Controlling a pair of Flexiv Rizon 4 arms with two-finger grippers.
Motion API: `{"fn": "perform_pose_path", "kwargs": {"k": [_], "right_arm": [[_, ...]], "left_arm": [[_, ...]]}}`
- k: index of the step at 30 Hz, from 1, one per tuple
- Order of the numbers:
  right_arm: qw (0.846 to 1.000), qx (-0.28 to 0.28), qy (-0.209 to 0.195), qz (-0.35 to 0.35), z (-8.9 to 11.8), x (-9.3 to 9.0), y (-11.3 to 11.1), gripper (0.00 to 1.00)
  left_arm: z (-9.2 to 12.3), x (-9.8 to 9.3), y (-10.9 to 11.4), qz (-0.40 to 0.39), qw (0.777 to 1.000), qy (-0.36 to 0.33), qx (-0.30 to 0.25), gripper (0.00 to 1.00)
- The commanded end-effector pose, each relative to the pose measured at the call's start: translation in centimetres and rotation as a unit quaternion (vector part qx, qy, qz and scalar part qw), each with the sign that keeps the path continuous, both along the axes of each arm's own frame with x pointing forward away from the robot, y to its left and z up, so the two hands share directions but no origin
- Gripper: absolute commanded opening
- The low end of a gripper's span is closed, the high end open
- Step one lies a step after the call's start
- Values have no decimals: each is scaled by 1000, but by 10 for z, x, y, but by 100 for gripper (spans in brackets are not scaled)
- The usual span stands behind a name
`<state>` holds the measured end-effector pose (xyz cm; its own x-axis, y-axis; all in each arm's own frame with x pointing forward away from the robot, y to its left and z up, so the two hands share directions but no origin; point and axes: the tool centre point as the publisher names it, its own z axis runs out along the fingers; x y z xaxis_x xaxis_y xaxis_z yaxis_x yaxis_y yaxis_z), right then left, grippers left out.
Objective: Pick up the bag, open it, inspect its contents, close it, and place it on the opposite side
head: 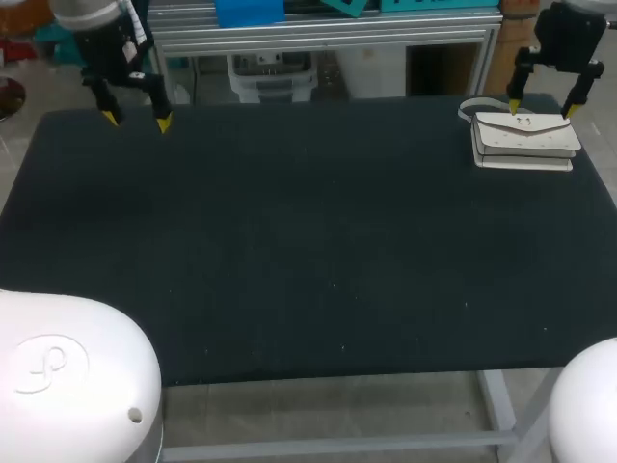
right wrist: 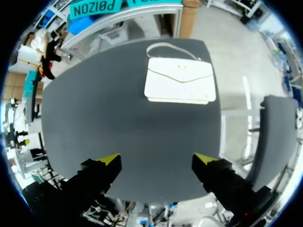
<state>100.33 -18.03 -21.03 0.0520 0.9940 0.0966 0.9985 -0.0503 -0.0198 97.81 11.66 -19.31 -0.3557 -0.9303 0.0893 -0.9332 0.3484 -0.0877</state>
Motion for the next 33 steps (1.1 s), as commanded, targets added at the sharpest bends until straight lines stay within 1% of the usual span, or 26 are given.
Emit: {"fn": "perform_pose_path", "kwargs": {"k": [1,2,4,6,7,9,11,12,13,15,21,26,28,31,33], "right_arm": [[999,45,5,-9,-8,1,-24,100],[999,43,6,-12,-10,2,-29,100],[998,64,9,-15,-13,2,-38,100],[997,79,7,-17,-16,1,-46,100],[996,90,8,-18,-17,2,-50,100],[995,96,8,-21,-21,0,-54,100],[994,111,10,-25,-26,0,-59,100],[994,109,12,-26,-28,0,-61,100],[993,118,11,-26,-29,-1,-61,100],[991,132,11,-25,-33,-1,-64,100],[989,141,6,-52,-39,-6,-71,100],[987,152,7,-56,-52,-6,-73,100],[986,159,10,-57,-57,-5,-74,100],[984,164,10,-63,-62,-4,-80,100],[984,162,8,-73,-65,-3,-86,100]], "left_arm": [[-5,-31,-8,-177,973,-144,-41,100],[-6,-35,-11,-201,966,-158,-42,100],[-10,-40,-17,-236,955,-175,-44,100],[-13,-46,-23,-277,939,-194,-60,100],[-14,-47,-25,-296,931,-204,-69,100],[-16,-52,-30,-330,914,-217,-90,100],[-20,-57,-35,-367,892,-232,-124,100],[-21,-57,-36,-375,886,-235,-140,100],[-23,-54,-40,-360,892,-233,-143,100],[-23,-54,-40,-360,892,-233,-143,100],[-23,-54,-40,-360,892,-233,-143,100],[-23,-54,-40,-360,892,-233,-143,100],[-28,-55,-47,-389,874,-239,-166,100],[-39,-56,-62,-437,846,-250,-174,100],[-45,-54,-71,-453,837,-251,-178,100]]}}
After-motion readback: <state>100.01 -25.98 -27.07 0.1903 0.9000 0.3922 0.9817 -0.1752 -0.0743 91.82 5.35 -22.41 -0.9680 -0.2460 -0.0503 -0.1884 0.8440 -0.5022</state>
